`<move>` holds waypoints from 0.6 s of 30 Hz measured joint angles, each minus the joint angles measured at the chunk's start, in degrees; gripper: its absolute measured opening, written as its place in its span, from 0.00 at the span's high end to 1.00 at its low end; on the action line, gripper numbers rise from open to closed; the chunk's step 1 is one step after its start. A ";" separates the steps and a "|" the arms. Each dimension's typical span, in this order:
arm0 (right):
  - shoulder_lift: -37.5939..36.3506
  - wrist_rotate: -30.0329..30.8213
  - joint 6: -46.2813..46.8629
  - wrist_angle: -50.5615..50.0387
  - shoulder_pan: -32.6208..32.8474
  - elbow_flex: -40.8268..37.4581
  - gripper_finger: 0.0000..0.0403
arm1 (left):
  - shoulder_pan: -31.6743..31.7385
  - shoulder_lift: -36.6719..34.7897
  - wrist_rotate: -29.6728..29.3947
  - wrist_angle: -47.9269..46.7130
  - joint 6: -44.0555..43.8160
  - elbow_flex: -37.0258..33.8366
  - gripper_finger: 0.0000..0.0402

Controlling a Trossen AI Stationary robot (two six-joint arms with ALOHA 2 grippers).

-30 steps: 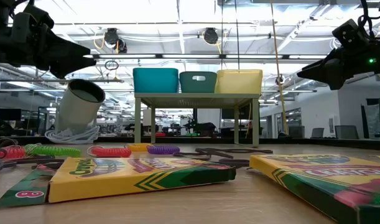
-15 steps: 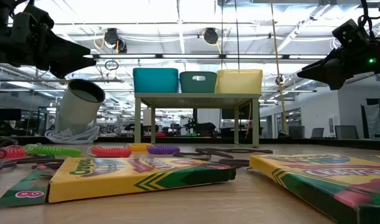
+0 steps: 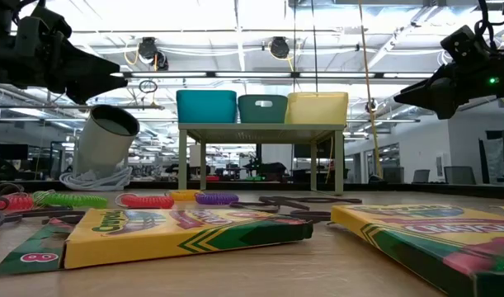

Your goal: Pick & Place Office Desk Supplies

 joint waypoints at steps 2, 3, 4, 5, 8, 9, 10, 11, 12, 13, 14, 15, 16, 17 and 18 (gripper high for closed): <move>-0.01 0.00 0.01 0.00 0.01 0.00 0.60 | 0.02 -0.01 -0.02 0.00 0.00 0.00 0.33; -0.01 0.00 0.01 0.00 0.01 0.00 0.60 | 0.00 -0.01 0.00 0.00 0.00 -0.02 0.33; -0.01 0.00 0.01 0.00 0.00 0.00 0.60 | 0.01 -0.02 -0.02 0.00 0.00 0.00 0.33; 0.01 0.00 0.00 0.00 0.00 0.00 0.60 | 0.00 -0.01 -0.01 -0.01 0.00 -0.01 0.33; 0.00 0.00 -0.01 0.00 0.00 0.00 0.60 | 0.00 0.00 0.00 0.00 0.00 -0.01 0.33; -0.01 0.00 0.01 0.00 -0.01 -0.02 0.60 | 0.00 0.00 -0.02 -0.01 0.00 -0.02 0.33; -0.01 0.00 -0.02 0.00 -0.01 0.00 0.60 | 0.00 -0.02 -0.02 0.00 0.00 -0.01 0.33; 0.01 0.00 0.01 0.00 0.01 -0.02 0.60 | 0.01 -0.01 -0.01 -0.01 0.00 -0.01 0.33; 0.00 0.00 0.01 0.00 0.01 -0.01 0.60 | 0.00 -0.02 -0.02 0.00 0.00 0.00 0.33; -0.01 0.00 0.00 0.00 -0.01 0.00 0.60 | 0.00 -0.01 -0.02 -0.01 0.00 0.00 0.33; -0.01 0.00 -0.01 0.00 -0.01 0.00 0.60 | 0.00 -0.02 -0.02 0.00 0.00 -0.02 0.33; -0.01 0.00 0.01 0.00 0.00 0.00 0.60 | 0.00 -0.02 -0.02 0.02 0.03 -0.02 0.33; 0.00 0.00 -0.01 0.00 0.01 0.00 0.60 | 0.02 0.00 -0.02 0.43 0.11 0.00 0.33; -0.01 0.00 0.01 0.00 0.01 0.00 0.60 | 0.02 0.00 -0.26 1.57 0.13 -0.02 0.33; 0.01 0.00 0.01 0.00 0.01 0.00 0.60 | 0.02 0.00 -0.51 3.01 0.02 -0.02 0.33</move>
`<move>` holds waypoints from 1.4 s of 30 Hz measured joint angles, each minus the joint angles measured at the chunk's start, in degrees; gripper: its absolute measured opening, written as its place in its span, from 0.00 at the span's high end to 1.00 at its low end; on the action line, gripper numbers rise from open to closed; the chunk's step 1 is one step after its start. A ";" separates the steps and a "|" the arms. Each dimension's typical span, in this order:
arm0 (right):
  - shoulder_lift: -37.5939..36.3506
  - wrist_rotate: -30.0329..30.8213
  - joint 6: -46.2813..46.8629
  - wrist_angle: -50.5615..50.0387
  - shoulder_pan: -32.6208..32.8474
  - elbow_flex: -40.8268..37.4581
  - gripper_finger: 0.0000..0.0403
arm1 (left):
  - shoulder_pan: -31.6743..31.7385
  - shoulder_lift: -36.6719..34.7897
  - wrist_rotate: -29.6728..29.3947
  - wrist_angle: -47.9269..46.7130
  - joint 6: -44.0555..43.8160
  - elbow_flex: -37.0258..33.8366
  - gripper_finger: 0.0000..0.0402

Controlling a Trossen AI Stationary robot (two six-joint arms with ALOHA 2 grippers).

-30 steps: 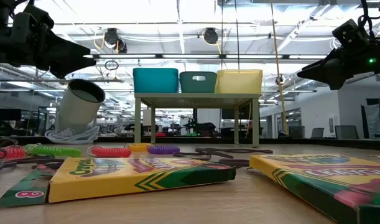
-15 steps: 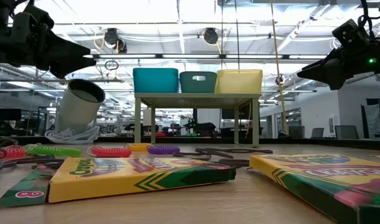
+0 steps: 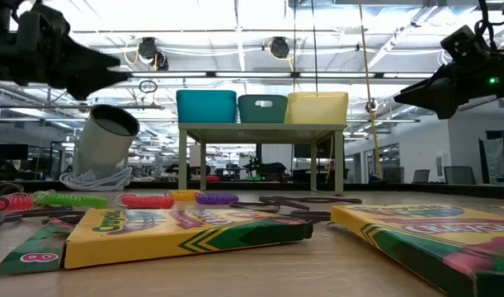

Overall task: Pick & Place Office Desk Supplies
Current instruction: Put the purple rubber band into the blue bin on the shelf

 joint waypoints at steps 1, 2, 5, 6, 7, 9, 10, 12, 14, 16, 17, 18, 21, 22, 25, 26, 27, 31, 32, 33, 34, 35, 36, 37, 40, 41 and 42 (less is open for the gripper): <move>0.00 0.00 0.00 0.00 -0.02 -0.01 0.60 | 0.00 -0.01 -0.05 1.50 -0.31 0.02 0.33; 0.00 0.00 0.00 0.00 0.00 0.01 0.60 | 0.00 0.00 0.00 2.86 -0.47 0.02 0.33; -0.02 0.00 0.00 0.00 0.00 -0.01 0.60 | 0.00 -0.02 0.97 8.16 -2.80 0.02 0.33; -0.01 0.00 0.00 0.00 0.00 0.01 0.60 | 0.00 -0.02 1.31 9.45 -4.38 0.04 0.33; -0.02 0.00 -0.02 0.00 0.00 -0.01 0.60 | 0.00 -0.02 1.81 10.30 -6.03 0.02 0.33; 0.00 0.00 0.00 0.00 0.00 0.00 0.60 | -0.01 0.01 1.70 12.86 -10.12 0.01 0.33; 0.00 0.00 0.00 0.00 0.00 -0.01 0.60 | 0.00 -0.02 1.42 13.82 -12.13 0.03 0.33; -0.01 0.00 0.00 0.00 -0.01 0.01 0.60 | 0.00 -0.02 1.18 13.79 -14.56 0.07 0.33; -0.02 0.00 0.00 0.00 0.00 -0.01 0.60 | -0.02 0.00 2.14 12.61 -16.47 0.04 0.33; -0.02 0.00 0.00 0.00 -0.01 -0.01 0.60 | -0.02 -0.02 2.48 10.68 -18.95 0.04 0.33; 0.00 0.00 -0.01 0.00 0.00 -0.01 0.60 | 0.00 0.00 2.53 9.51 -20.90 0.03 0.33; -0.02 0.00 0.00 0.00 0.00 -0.01 0.60 | -0.01 0.00 2.71 8.94 -23.57 0.00 0.33; -0.01 0.00 0.00 0.00 -0.01 0.00 0.60 | -0.06 0.51 4.82 7.93 -30.36 0.70 0.33; -0.02 0.00 -0.02 0.00 -0.02 0.01 0.60 | -0.26 1.15 5.30 5.87 -31.60 1.73 0.33; 0.00 0.00 -0.01 0.00 0.00 0.01 0.60 | -1.54 4.52 5.20 -6.70 -33.58 8.08 0.33; -0.02 0.00 0.00 0.00 0.00 -0.01 0.60 | -2.11 6.62 4.58 -11.69 -34.85 10.82 0.33; -0.01 0.00 0.00 0.00 -0.02 -0.01 0.60 | -2.71 9.29 3.98 -16.52 -36.78 13.65 0.33; -0.02 0.00 0.00 0.00 0.00 0.00 0.60 | -5.78 22.53 6.53 -35.94 -45.24 24.38 0.33; 0.00 -0.02 0.00 0.00 -0.02 -0.01 0.60 | -6.54 25.97 8.40 -40.20 -47.61 26.55 0.33; -0.01 0.00 -0.01 0.00 -0.02 -0.01 0.60 | -7.30 29.06 10.12 -43.96 -49.59 28.42 0.33; -0.02 0.00 0.00 0.00 0.00 0.01 0.60 | -8.01 32.20 12.16 -47.37 -50.90 29.90 0.33; 0.00 0.00 0.00 0.00 0.00 -0.01 0.60 | -8.69 35.06 14.21 -50.41 -51.33 31.04 0.33; 0.00 0.00 -0.01 0.00 -0.01 0.00 0.60 | -9.32 37.65 16.18 -52.41 -51.45 31.64 0.33; 0.00 0.00 0.00 0.00 0.00 -0.01 0.60 | -9.96 40.11 18.15 -53.45 -51.54 31.76 0.33; -0.01 0.00 -0.01 0.00 -0.02 0.00 0.60 | -11.54 45.84 21.37 -53.77 -52.93 31.55 0.33; -0.01 0.00 -0.01 0.00 -0.01 -0.01 0.60 | -11.92 47.56 21.56 -54.18 -53.07 31.45 0.33; -0.01 -0.01 0.00 0.00 -0.01 0.01 0.60 | -12.27 49.26 21.54 -55.15 -53.15 31.37 0.33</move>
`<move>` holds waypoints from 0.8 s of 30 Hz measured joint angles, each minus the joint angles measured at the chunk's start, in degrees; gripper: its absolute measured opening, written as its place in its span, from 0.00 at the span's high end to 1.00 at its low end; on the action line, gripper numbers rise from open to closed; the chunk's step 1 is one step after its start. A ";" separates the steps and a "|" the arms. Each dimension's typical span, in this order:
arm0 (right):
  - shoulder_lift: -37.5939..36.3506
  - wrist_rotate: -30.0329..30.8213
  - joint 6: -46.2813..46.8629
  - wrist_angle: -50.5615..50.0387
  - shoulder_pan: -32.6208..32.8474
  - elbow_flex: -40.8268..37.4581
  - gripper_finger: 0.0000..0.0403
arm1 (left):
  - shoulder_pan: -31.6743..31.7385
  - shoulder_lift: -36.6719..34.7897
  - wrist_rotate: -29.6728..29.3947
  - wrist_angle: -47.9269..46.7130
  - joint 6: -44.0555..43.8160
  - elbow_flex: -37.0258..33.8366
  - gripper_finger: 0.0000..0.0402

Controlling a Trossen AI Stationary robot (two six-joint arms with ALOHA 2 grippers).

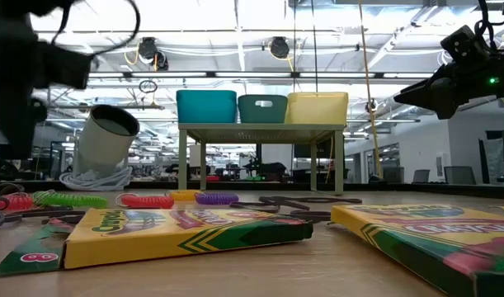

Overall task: Pick & Place Office Desk Supplies
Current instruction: Put the purple rubber band into the blue bin on the shelf

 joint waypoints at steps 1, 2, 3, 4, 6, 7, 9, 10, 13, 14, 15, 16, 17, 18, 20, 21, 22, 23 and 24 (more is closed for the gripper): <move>-0.01 0.01 0.00 0.00 0.01 0.00 0.60 | -0.10 1.59 -0.02 -1.06 -0.38 -0.06 0.33; 0.01 0.01 -0.02 0.00 -0.01 -0.02 0.60 | -0.11 2.93 -0.08 -2.18 -0.85 -0.07 0.33; 0.01 0.01 0.00 0.00 -0.01 0.00 0.60 | -0.10 4.07 -0.39 -3.38 -1.23 -0.07 0.33; 0.01 -0.01 0.00 0.00 -0.01 -0.02 0.60 | -0.09 5.12 -1.19 -4.55 -1.75 -0.07 0.33; 0.00 0.01 -0.01 0.00 0.00 -0.02 0.60 | -0.08 6.96 -3.25 -6.53 -3.01 -0.07 0.33; 0.01 0.01 -0.01 0.00 -0.01 0.00 0.60 | -0.08 7.67 -4.22 -7.05 -3.37 -0.07 0.33; 0.01 0.00 0.00 0.00 0.00 -0.01 0.60 | -0.08 8.91 -6.08 -7.07 -3.59 -0.07 0.33; 0.01 -0.01 0.00 0.00 -0.01 0.00 0.60 | -0.08 9.47 -6.74 -6.81 -3.63 -0.07 0.33; 0.01 -0.01 -0.01 0.00 0.01 0.00 0.60 | -0.14 11.25 -7.07 -6.25 -1.50 -0.07 0.33; 0.01 0.01 0.00 0.00 0.00 0.00 0.60 | -0.25 11.94 -7.06 -6.29 -0.50 -0.07 0.33; -0.01 0.01 0.00 0.00 -0.01 -0.02 0.60 | -0.36 12.68 -7.02 -6.30 0.66 -0.07 0.33; 0.01 0.01 0.00 0.00 0.01 0.00 0.60 | -0.53 13.41 -7.04 -6.37 1.80 -0.07 0.33; 0.01 0.01 0.00 0.00 -0.01 0.00 0.60 | -0.63 14.07 -7.06 -6.38 2.87 -0.07 0.33; 0.01 0.01 -0.02 0.00 0.01 0.00 0.60 | -0.71 14.66 -7.06 -6.36 3.71 -0.07 0.33; 0.01 0.01 0.00 0.02 -0.01 -0.02 0.60 | -0.71 15.94 -6.81 -6.39 5.07 -0.07 0.33; 0.01 0.01 -0.02 0.01 0.00 -0.02 0.60 | -0.71 16.57 -6.67 -6.39 5.75 -0.07 0.33; 0.01 0.01 -0.02 0.00 0.00 -0.01 0.60 | -0.70 17.16 -6.65 -6.37 6.19 -0.07 0.33; 0.01 -0.01 0.00 0.00 0.00 -0.02 0.60 | -0.69 17.64 -6.60 -6.28 6.65 -0.07 0.33; 0.01 0.01 -0.01 0.00 0.01 -0.02 0.60 | -0.71 18.05 -6.58 -6.23 7.02 -0.02 0.35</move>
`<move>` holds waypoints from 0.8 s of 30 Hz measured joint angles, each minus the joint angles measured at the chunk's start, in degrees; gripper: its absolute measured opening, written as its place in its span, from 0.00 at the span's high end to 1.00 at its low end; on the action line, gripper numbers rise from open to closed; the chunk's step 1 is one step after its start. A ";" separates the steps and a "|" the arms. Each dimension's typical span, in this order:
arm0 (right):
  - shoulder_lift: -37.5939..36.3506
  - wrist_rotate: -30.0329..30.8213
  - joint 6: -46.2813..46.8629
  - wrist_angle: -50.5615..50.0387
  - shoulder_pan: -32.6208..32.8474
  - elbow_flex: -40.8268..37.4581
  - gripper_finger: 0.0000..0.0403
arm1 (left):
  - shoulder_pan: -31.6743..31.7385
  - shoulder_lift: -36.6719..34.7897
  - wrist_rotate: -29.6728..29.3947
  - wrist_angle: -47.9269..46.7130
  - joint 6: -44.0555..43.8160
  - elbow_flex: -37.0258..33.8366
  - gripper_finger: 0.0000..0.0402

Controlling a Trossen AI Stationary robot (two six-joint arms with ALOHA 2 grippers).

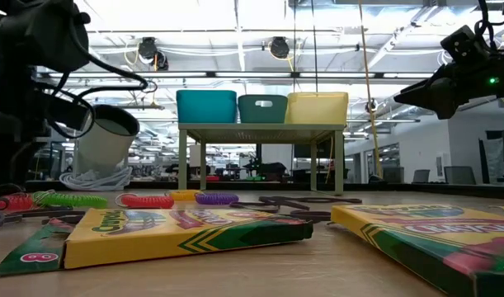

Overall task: Pick & Place Office Desk Supplies
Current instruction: Put the purple rubber band into the blue bin on the shelf

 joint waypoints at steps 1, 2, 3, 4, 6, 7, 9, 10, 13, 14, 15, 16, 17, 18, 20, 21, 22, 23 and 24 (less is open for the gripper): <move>0.00 0.00 0.01 0.00 -0.02 0.00 0.60 | -0.01 0.33 0.01 0.11 0.20 0.06 0.37; -0.02 0.00 0.01 0.00 -0.02 0.02 0.60 | -0.01 0.53 0.08 0.19 0.20 0.11 0.39; 0.00 0.00 0.01 0.00 0.00 0.02 0.60 | -0.01 0.64 0.22 0.33 0.20 0.12 0.43; 0.00 0.00 0.01 0.00 0.00 0.00 0.60 | -0.01 0.66 0.34 0.53 0.19 0.12 0.46; 0.00 0.00 0.01 0.01 -0.01 0.00 0.60 | -0.01 0.66 0.56 1.14 0.19 0.10 0.55; 0.00 0.00 0.00 0.01 -0.01 0.02 0.60 | -0.01 0.68 0.62 1.57 0.19 0.10 0.60; 0.00 -0.02 0.01 0.00 -0.02 0.00 0.60 | -0.01 0.68 0.79 2.67 0.20 0.05 0.69; -0.02 0.00 0.01 0.02 -0.02 0.02 0.60 | -0.01 0.70 0.79 3.27 0.46 0.02 0.73; -0.01 0.00 0.00 0.00 -0.01 0.01 0.60 | 0.00 0.72 0.57 3.91 1.31 0.00 0.85; -0.01 -0.02 -0.01 0.01 -0.01 0.02 0.60 | 0.05 0.73 0.50 3.90 1.28 -0.01 0.89; 0.00 0.00 0.01 0.01 -0.02 0.01 0.60 | 0.10 0.73 0.48 3.92 1.16 -0.01 0.93; 0.00 -0.01 0.00 0.00 -0.01 0.00 0.60 | 0.12 0.73 0.49 3.93 0.81 -0.01 0.96; 0.00 0.00 0.01 0.00 0.00 0.00 0.60 | 0.12 0.54 0.52 3.90 0.30 -0.02 0.98; 0.00 0.00 0.00 0.00 -0.01 0.01 0.60 | 0.12 0.08 0.46 3.83 -0.74 -0.08 0.98; 0.00 0.00 0.01 0.00 -0.02 0.00 0.60 | 0.16 -1.18 -0.42 3.95 -3.17 -0.16 0.97; 0.00 -0.02 0.01 0.00 0.00 0.02 0.60 | 0.17 -1.90 -1.01 4.23 -4.41 -0.16 0.96; 0.00 0.00 0.01 0.00 -0.02 0.02 0.60 | 0.20 -2.61 -1.65 4.45 -5.34 -0.15 0.96; 0.00 -0.02 -0.01 0.00 -0.02 0.02 0.60 | 0.17 -3.26 -2.42 4.62 -5.96 0.00 0.97; 0.00 0.00 0.01 0.00 -0.02 0.01 0.60 | 0.17 -4.02 -3.08 4.73 -6.30 0.23 0.98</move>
